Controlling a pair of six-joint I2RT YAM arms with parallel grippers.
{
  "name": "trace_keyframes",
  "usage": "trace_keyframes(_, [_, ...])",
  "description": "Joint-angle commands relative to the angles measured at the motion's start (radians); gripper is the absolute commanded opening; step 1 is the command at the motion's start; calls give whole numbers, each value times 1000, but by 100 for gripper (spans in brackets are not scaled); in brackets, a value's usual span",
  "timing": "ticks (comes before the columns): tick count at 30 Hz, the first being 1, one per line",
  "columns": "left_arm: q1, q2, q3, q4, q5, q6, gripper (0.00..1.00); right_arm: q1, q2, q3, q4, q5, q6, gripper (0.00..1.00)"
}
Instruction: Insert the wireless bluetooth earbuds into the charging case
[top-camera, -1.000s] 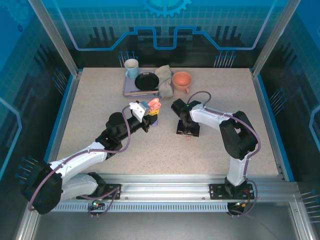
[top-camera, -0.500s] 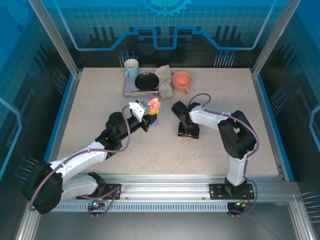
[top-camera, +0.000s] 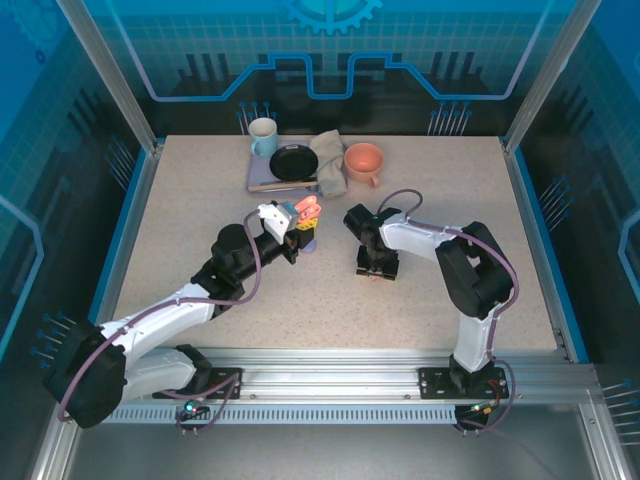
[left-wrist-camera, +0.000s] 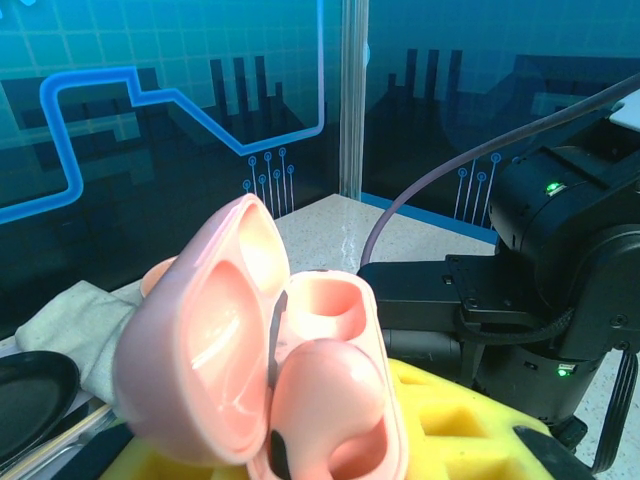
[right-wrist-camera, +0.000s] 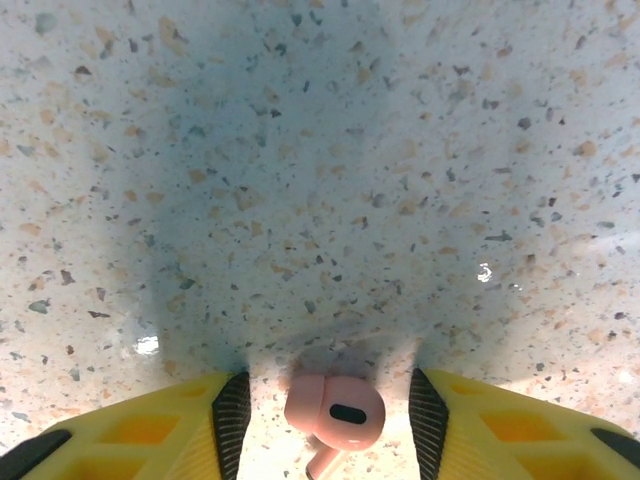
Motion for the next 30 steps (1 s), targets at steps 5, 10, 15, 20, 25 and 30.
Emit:
trace_keyframes(5, [10, 7, -11, 56, 10, -24, 0, -24, -11, -40, -18, 34, 19, 47])
trace_keyframes(10, [11, 13, -9, 60, 11, -27, 0, -41, -35, -56, -14, 44, 21, 46])
trace_keyframes(15, [11, 15, -6, 62, 14, -30, 0, -51, -48, -64, -5, 39, 14, 46])
trace_keyframes(20, [10, 20, -6, 64, 13, -33, 0, -50, -39, -63, -1, 24, 11, 45])
trace_keyframes(25, [11, 20, -5, 63, 13, -31, 0, -40, -32, -59, -8, 20, 25, 44])
trace_keyframes(30, [10, 20, -6, 64, 12, -31, 0, -30, -24, -50, -31, 19, 58, 42])
